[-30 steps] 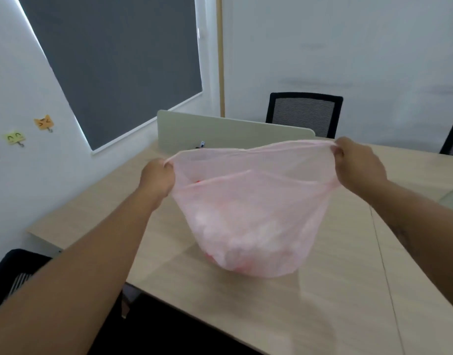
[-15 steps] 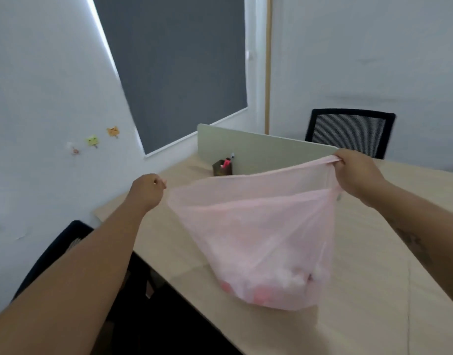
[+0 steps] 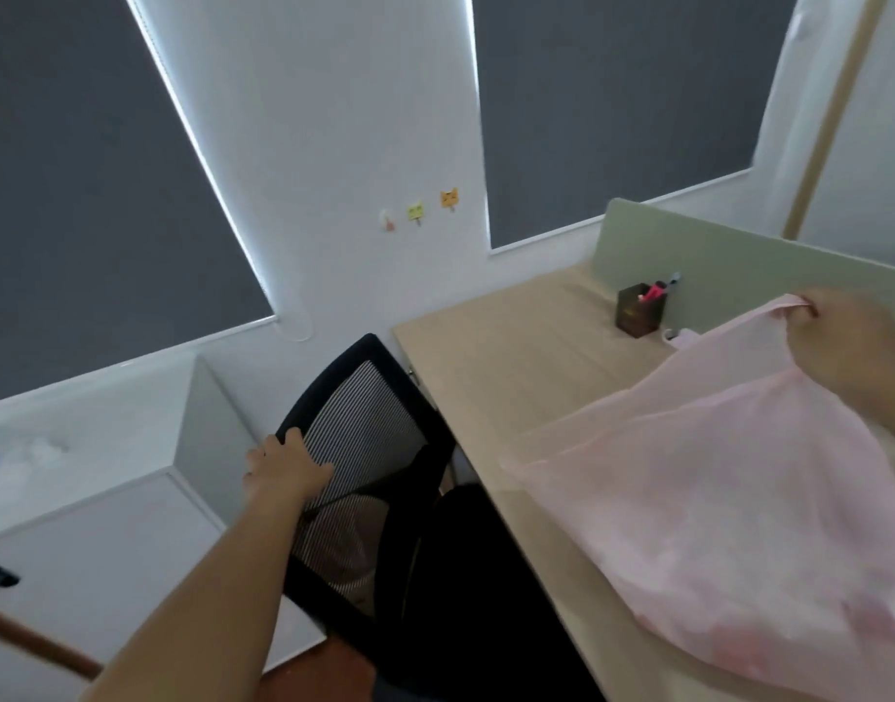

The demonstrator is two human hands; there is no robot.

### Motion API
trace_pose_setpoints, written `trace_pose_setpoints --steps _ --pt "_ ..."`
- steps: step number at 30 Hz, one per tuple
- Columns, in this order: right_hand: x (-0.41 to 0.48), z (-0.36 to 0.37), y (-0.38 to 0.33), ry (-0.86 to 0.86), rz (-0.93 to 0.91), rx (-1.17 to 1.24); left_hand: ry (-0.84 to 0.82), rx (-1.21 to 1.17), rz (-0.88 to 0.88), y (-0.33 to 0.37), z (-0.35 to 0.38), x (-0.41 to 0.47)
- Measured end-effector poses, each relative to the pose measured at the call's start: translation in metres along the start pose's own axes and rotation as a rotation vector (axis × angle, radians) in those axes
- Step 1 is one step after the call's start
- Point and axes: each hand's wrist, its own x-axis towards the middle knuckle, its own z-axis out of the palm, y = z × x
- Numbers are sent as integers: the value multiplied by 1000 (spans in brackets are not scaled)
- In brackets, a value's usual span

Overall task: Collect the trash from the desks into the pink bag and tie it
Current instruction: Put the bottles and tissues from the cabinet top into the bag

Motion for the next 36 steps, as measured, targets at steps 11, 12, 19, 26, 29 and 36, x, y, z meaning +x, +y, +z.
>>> trace_pose_setpoints --steps 11,12,19,26,29,36 --pt "5 21 -29 -3 -45 51 123 -123 -36 -17 24 -6" --pt "5 21 -32 -2 -46 61 128 -129 -32 -14 24 -9" --pt "-3 33 -47 -45 -24 151 127 -224 38 8 33 -43" --pt "-12 37 -64 -72 -18 233 144 -355 11 45 44 -85" --pt "-15 40 -80 -96 -18 274 136 -336 1 64 46 -104" --pt "-28 48 -124 -128 -74 308 145 -317 -131 105 47 -142"
